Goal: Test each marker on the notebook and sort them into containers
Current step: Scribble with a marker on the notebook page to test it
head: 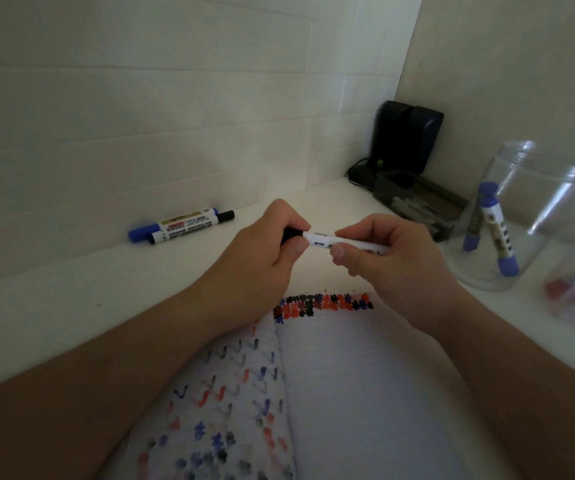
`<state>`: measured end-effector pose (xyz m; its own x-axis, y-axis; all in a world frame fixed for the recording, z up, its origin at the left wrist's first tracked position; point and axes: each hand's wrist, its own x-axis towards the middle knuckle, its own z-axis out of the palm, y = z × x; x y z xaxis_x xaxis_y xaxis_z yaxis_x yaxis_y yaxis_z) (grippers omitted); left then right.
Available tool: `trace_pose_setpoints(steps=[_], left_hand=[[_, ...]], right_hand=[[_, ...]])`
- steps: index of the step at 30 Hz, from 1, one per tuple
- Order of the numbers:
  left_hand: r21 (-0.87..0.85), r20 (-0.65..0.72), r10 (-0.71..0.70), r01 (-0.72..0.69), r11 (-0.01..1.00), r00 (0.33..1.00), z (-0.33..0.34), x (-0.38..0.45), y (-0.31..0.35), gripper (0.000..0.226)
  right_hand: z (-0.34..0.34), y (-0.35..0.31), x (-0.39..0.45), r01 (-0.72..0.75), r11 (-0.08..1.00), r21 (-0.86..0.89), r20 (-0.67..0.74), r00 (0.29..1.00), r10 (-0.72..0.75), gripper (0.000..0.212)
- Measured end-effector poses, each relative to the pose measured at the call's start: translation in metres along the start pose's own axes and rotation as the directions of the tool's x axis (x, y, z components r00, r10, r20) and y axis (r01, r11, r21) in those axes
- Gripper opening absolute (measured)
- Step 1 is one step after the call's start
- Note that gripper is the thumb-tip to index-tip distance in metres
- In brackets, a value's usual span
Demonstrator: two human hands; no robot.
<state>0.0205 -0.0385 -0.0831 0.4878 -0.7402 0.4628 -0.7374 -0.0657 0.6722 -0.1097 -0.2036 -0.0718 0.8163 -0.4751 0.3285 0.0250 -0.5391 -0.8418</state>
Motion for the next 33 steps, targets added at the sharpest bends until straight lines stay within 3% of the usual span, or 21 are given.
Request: trace_pose_setpoints(steps=[4,9,14,19,23,29,33], left_hand=[[0.060,0.016,0.055,-0.056,0.997,0.998,0.009,0.001,-0.003,0.012],[0.137,0.035,0.012,-0.017,0.990,0.999,0.016,-0.004,-0.007,0.058],[0.239,0.114,0.057,-0.084,0.967,0.992,0.017,-0.005,-0.008,0.039],[0.233,0.121,0.039,-0.067,0.970,0.992,0.017,-0.005,-0.012,0.029],[0.234,0.125,0.040,-0.068,0.970,0.991,0.018,-0.003,-0.015,0.027],[0.229,0.128,0.024,-0.053,0.972,0.992,0.020,-0.002,-0.017,0.025],[0.237,0.125,0.016,-0.045,0.970,0.992,0.020,-0.002,-0.017,0.024]], right_hand=[[-0.005,0.000,-0.004,0.000,0.946,-0.325,0.009,1.000,0.003,0.007],[-0.010,0.005,0.032,-0.153,0.914,-0.376,-0.170,0.981,0.094,0.009],[-0.032,0.020,0.102,-0.221,0.826,-0.518,-0.379,0.925,0.010,0.020],[-0.048,0.042,0.141,-0.336,0.557,-0.759,-0.369,0.928,0.056,0.027],[-0.055,0.053,0.154,-0.404,0.382,-0.831,-0.371,0.915,0.159,0.027],[-0.058,0.052,0.155,-0.473,0.380,-0.795,-0.430,0.881,0.198,0.027],[-0.058,0.050,0.150,-0.509,0.419,-0.752,-0.394,0.856,0.334,0.029]])
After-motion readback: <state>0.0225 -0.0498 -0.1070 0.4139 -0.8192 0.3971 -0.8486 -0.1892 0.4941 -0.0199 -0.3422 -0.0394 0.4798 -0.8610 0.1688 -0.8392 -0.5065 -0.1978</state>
